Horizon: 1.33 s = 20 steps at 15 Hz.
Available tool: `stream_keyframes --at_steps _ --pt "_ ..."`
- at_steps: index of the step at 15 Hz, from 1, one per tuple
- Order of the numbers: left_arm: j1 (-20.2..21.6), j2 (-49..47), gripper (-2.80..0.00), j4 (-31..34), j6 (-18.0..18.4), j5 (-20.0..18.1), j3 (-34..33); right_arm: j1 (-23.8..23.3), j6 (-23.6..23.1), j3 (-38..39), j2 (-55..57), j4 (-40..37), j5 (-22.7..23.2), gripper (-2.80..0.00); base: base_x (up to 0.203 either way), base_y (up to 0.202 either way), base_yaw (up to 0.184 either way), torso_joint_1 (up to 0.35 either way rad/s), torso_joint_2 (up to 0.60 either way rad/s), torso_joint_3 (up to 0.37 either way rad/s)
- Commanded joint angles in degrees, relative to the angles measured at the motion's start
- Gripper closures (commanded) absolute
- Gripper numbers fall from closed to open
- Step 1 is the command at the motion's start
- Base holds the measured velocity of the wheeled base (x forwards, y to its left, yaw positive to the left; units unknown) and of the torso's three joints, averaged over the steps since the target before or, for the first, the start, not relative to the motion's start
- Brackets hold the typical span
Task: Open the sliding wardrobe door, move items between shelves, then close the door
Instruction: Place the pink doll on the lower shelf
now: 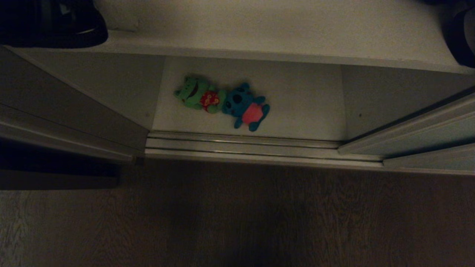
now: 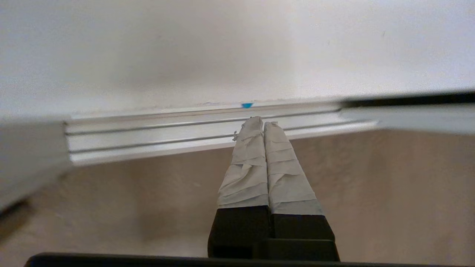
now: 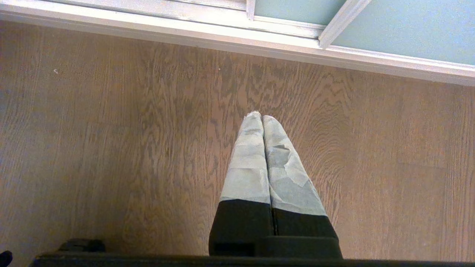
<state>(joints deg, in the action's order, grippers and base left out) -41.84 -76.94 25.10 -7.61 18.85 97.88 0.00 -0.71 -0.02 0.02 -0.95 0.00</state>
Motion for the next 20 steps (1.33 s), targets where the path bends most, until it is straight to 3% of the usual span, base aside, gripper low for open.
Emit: stream_keyframes --at_steps 1,4,14,18,20 --pt "0.24 -1.09 0.0 -1.11 3.95 -0.1 1.46 0.0 0.0 0.02 -0.02 -0.02 0.0 0.0 0.0 0.0 0.0 0.0 0.0 0.0" --pt "0.19 -2.42 0.0 -3.13 6.63 -0.57 5.66 0.0 0.0 0.02 -0.02 -0.02 0.0 0.0 0.0 0.0 0.0 0.0 0.0 0.0" --pt "0.44 1.35 0.0 -1.32 7.13 -0.55 2.67 0.0 0.0 0.02 -0.02 -0.02 0.0 0.0 0.0 0.0 0.0 0.0 0.0 0.0" --pt "1.06 4.47 0.0 -2.46 8.09 0.09 -7.91 0.0 0.0 0.02 -0.02 -0.02 0.0 0.0 0.0 0.0 0.0 0.001 0.0 -0.011" --pt "1.81 4.74 0.0 -7.47 8.51 -0.27 -12.4 0.0 0.0 0.02 -0.02 -0.02 0.0 0.0 0.0 0.0 0.0 0.002 0.0 -0.13"
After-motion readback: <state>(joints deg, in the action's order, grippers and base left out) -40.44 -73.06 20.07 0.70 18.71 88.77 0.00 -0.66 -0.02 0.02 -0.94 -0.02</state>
